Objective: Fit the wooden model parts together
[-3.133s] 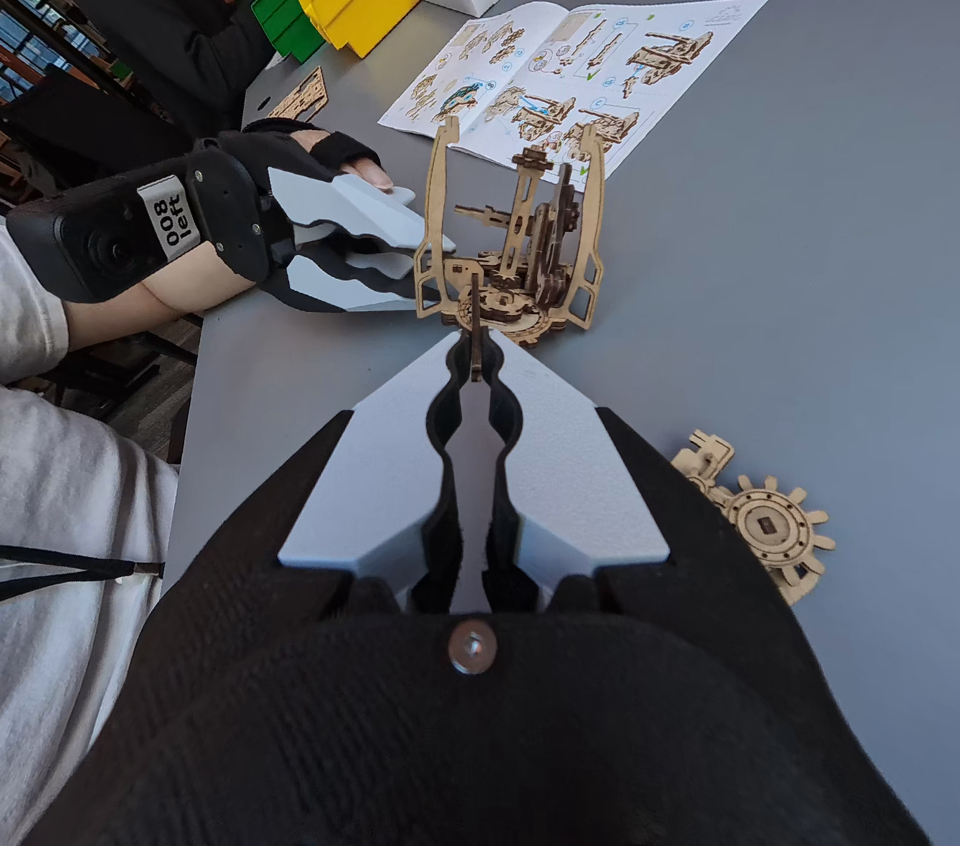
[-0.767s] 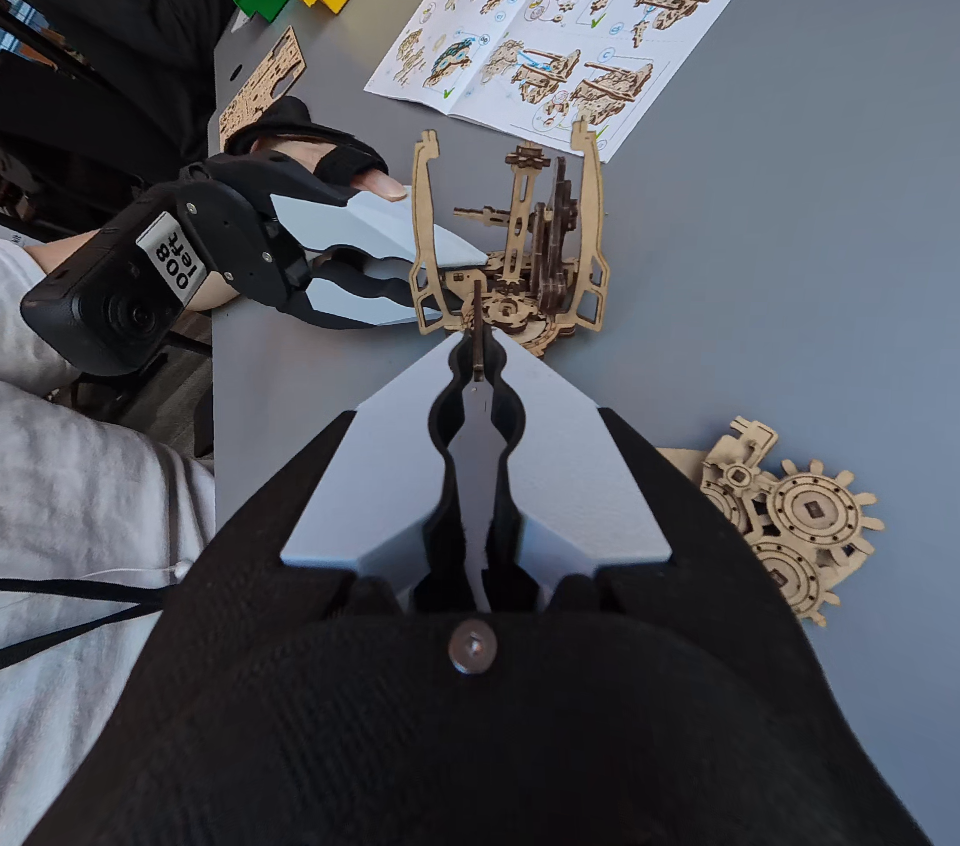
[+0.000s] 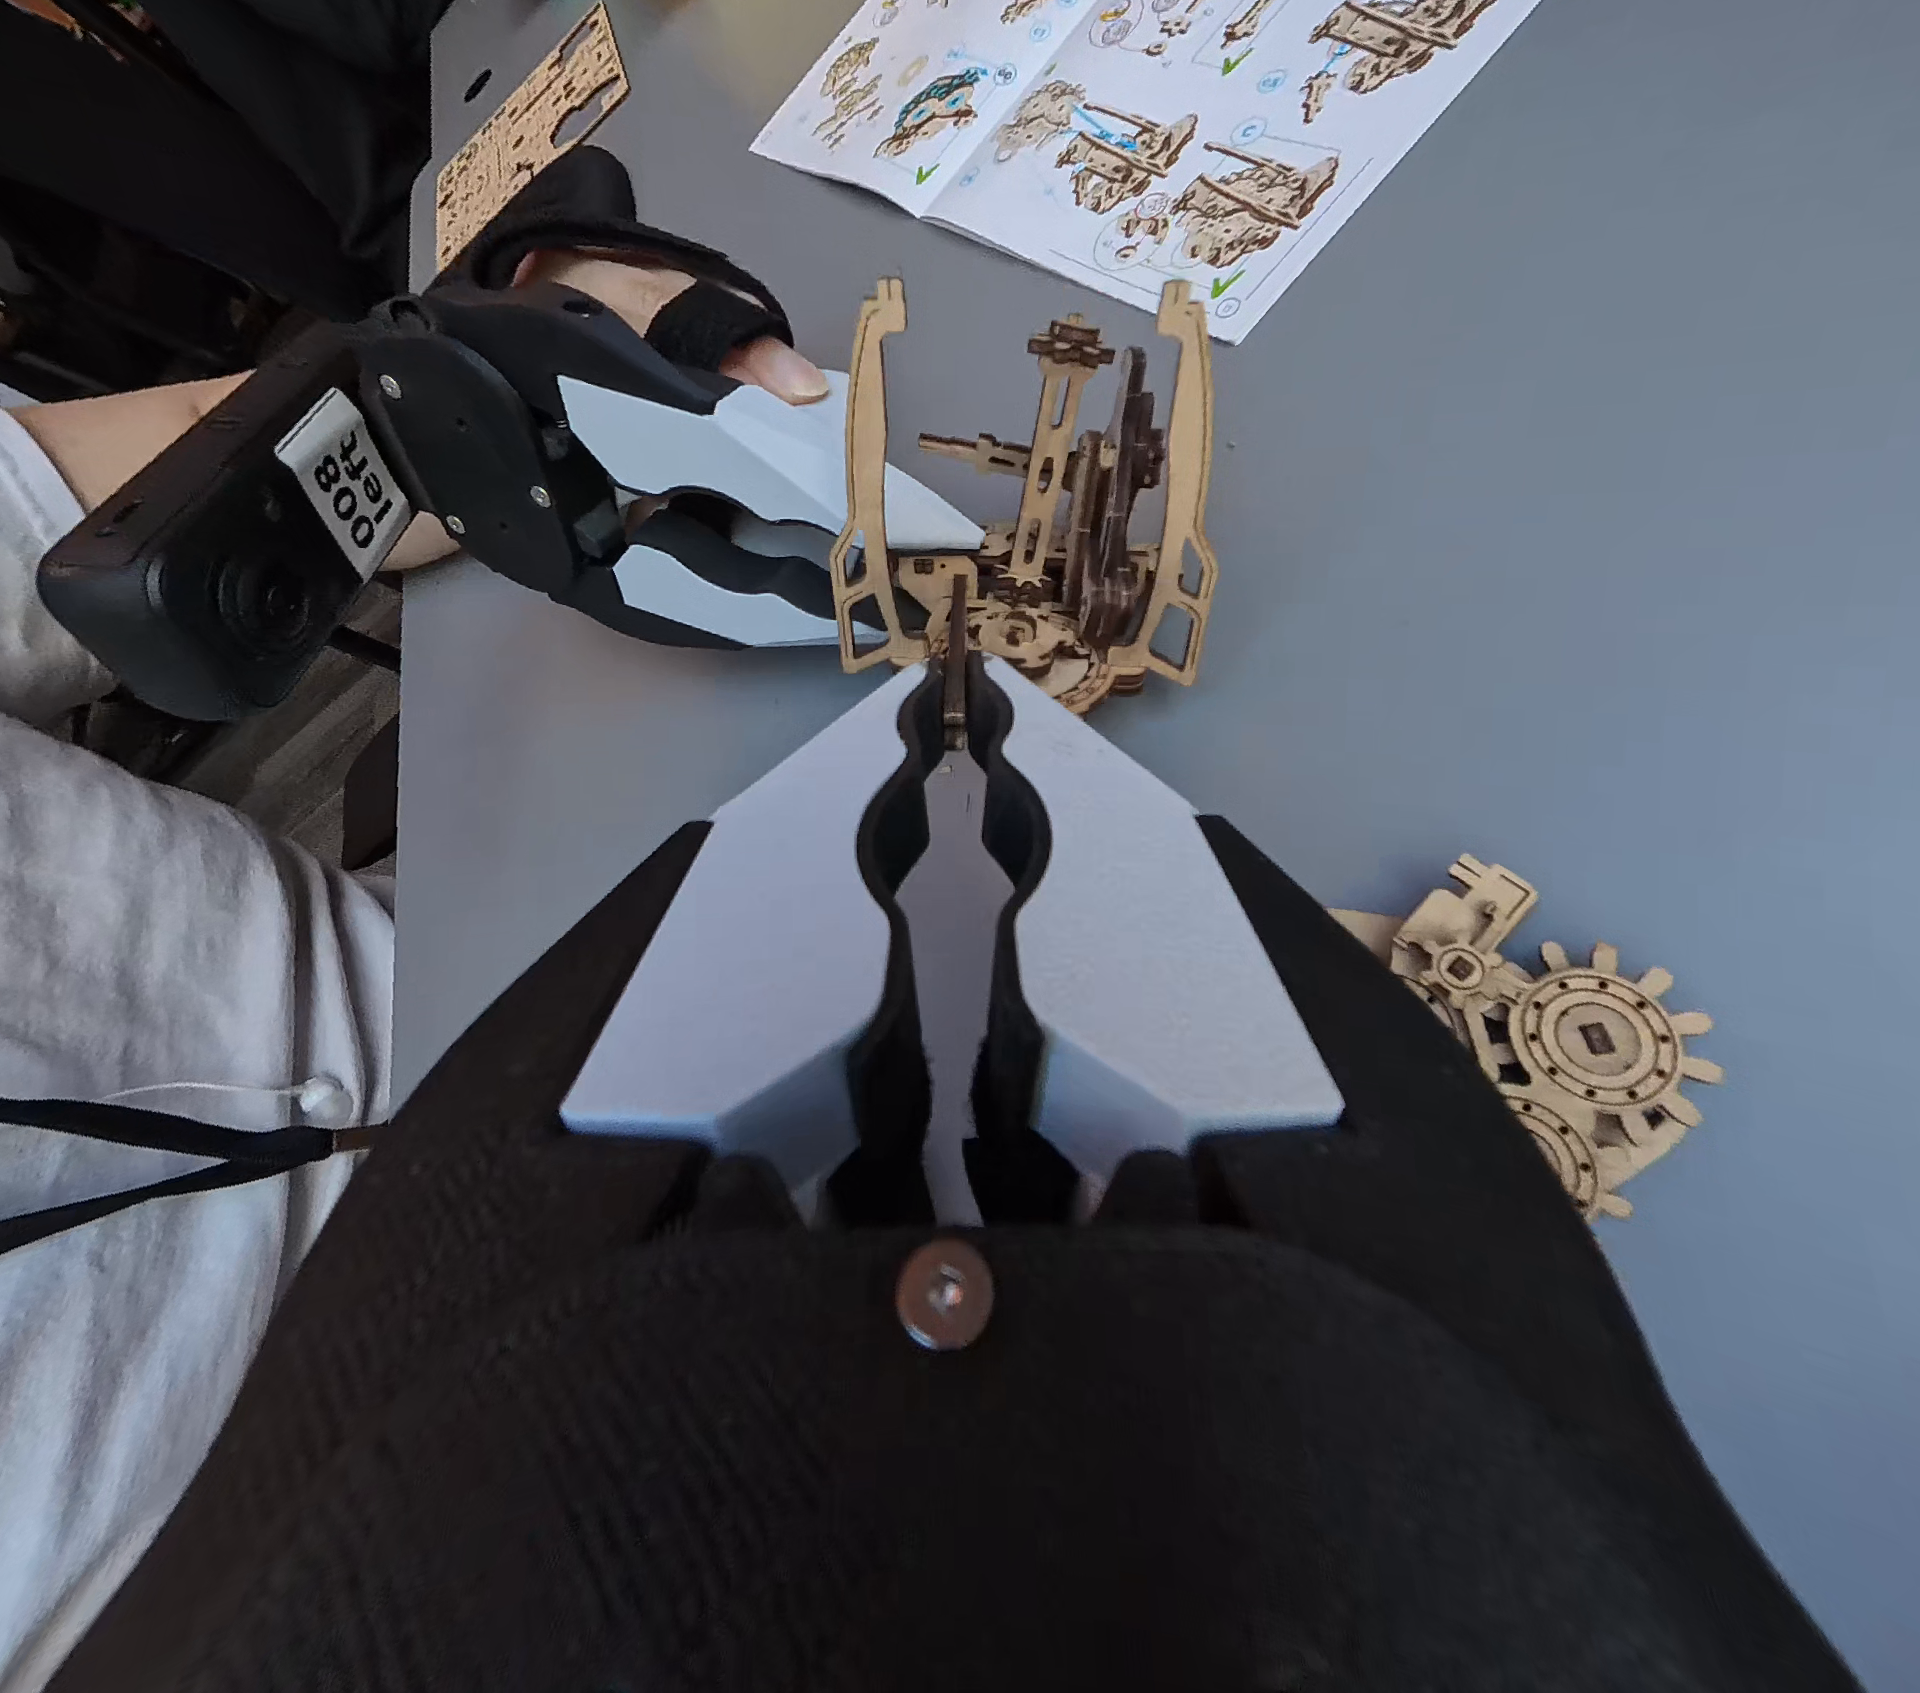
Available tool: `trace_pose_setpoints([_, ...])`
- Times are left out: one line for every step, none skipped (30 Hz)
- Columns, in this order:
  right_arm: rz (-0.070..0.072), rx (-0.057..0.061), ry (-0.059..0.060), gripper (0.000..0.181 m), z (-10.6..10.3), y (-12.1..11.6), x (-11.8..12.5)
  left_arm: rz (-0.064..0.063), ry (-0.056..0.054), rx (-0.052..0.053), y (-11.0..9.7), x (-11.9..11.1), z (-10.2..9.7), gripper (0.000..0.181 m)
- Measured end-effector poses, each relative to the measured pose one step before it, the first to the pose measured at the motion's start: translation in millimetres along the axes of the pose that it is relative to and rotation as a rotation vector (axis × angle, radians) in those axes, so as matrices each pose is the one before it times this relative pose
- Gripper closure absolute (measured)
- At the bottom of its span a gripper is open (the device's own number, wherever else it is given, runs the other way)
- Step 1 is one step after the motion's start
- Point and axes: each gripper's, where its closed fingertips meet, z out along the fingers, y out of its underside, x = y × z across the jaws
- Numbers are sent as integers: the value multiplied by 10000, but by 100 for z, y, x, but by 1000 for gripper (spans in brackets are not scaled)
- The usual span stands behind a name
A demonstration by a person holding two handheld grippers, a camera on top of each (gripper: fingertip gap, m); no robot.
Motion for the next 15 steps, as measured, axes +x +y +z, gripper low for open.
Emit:
trace_pose_setpoints([-7,46,89,179,32,-70,138,37,-9,-43,-9,46,57,164])
trace_pose_setpoints([39,40,-30,179,41,-36,14,-57,13,9,58,-20,-17,164])
trace_pose_setpoints([33,-128,-62,179,30,215,-40,-161,65,58,63,-4,-66,164])
trace_pose_setpoints([-54,-65,-5,179,-129,106,-30,-135,46,4,94,-22,-85,164])
trace_pose_setpoints([-60,133,66,179,-336,-225,15,-30,-25,-66,146,-74,-45,164])
trace_pose_setpoints([-40,181,74,179,-281,-316,40,22,-29,-17,15,-18,-2,164])
trace_pose_setpoints([33,132,-9,179,138,-251,-44,17,26,9,-142,64,62,164])
trace_pose_setpoints([41,-243,-46,179,544,313,-130,2,5,-97,-1,2,86,164])
trace_pose_setpoints([-105,-219,106,179,300,314,63,2,4,-4,27,-26,32,164])
trace_pose_setpoints([-124,-169,21,179,-94,324,32,-60,21,84,-22,11,-66,164])
trace_pose_setpoints([66,101,-60,179,-384,-31,28,-38,-9,4,53,-7,-81,164])
trace_pose_setpoints([175,374,-67,179,-396,-438,54,33,-27,-24,15,-14,-38,164])
trace_pose_setpoints([151,259,-81,179,117,-330,-60,20,12,60,-219,69,50,164])
trace_pose_setpoints([-47,-357,-6,179,694,514,-96,32,-36,-136,73,-27,117,164])
trace_pose_setpoints([-232,-293,224,179,342,334,172,32,-24,-32,104,-64,22,164])
